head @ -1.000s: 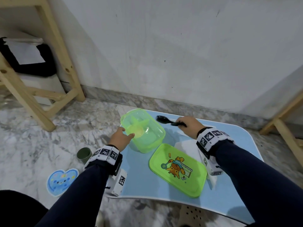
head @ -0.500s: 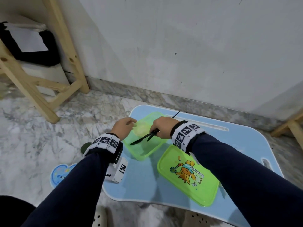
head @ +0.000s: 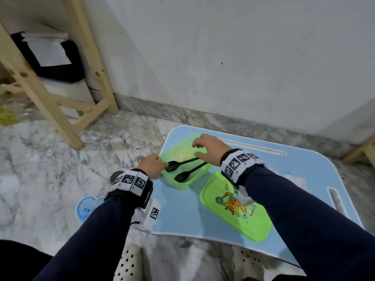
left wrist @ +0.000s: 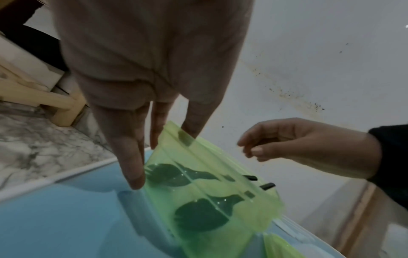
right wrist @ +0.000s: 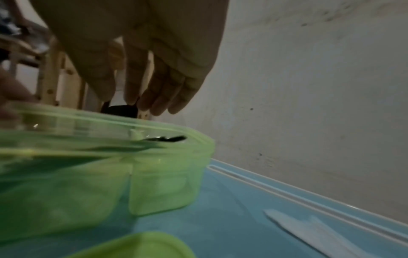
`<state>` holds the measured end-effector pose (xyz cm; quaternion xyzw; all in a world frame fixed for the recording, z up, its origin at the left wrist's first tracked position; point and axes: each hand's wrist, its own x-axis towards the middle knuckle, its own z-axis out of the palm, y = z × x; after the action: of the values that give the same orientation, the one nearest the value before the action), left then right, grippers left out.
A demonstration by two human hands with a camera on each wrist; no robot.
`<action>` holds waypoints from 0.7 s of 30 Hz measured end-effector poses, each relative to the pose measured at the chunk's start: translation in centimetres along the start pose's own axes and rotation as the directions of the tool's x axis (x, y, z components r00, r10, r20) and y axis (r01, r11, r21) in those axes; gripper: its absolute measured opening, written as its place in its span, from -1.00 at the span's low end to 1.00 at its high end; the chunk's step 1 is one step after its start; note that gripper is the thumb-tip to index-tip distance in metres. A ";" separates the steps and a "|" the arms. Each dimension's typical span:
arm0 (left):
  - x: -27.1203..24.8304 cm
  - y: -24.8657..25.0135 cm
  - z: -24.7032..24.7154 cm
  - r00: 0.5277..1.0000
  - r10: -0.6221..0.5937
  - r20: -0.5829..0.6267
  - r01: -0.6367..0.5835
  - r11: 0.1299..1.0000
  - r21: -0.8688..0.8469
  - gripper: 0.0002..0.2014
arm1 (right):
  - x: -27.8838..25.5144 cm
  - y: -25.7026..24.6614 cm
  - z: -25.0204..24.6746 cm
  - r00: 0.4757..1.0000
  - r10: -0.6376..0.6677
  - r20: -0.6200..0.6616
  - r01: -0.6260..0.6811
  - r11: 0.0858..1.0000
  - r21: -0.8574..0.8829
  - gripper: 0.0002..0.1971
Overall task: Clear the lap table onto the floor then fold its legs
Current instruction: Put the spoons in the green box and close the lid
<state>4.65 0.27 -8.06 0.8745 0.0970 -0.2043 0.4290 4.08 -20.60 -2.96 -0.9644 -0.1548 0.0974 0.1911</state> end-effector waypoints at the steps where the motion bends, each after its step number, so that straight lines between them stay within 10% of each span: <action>1: -0.2 0.0 0.2 0.999 0.002 -0.034 -0.002 1.000 0.008 -0.87 | -1.3 0.8 -0.4 0.996 0.045 -0.072 -0.043 0.999 0.028 -0.71; 5: -1.0 -0.1 0.6 0.988 0.022 -0.154 -0.021 1.000 0.007 -0.78 | -7.6 4.2 -0.4 0.926 0.281 -0.252 -0.246 0.956 0.162 -0.60; 9: -1.3 -0.4 1.8 0.986 0.016 -0.165 -0.028 0.997 -0.070 -0.66 | -12.2 5.4 2.6 0.904 0.426 0.041 -0.428 0.902 0.055 -0.04; 21: -2.3 0.3 3.5 0.986 0.085 -0.146 -0.105 0.985 -0.136 -0.56 | -13.3 4.2 6.4 0.930 0.313 0.192 -0.275 0.940 -0.201 0.29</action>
<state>1.68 -2.60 -8.74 0.8574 0.0995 -0.1143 0.4918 -8.75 -26.64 -8.72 -0.9725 -0.0361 0.2183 0.0728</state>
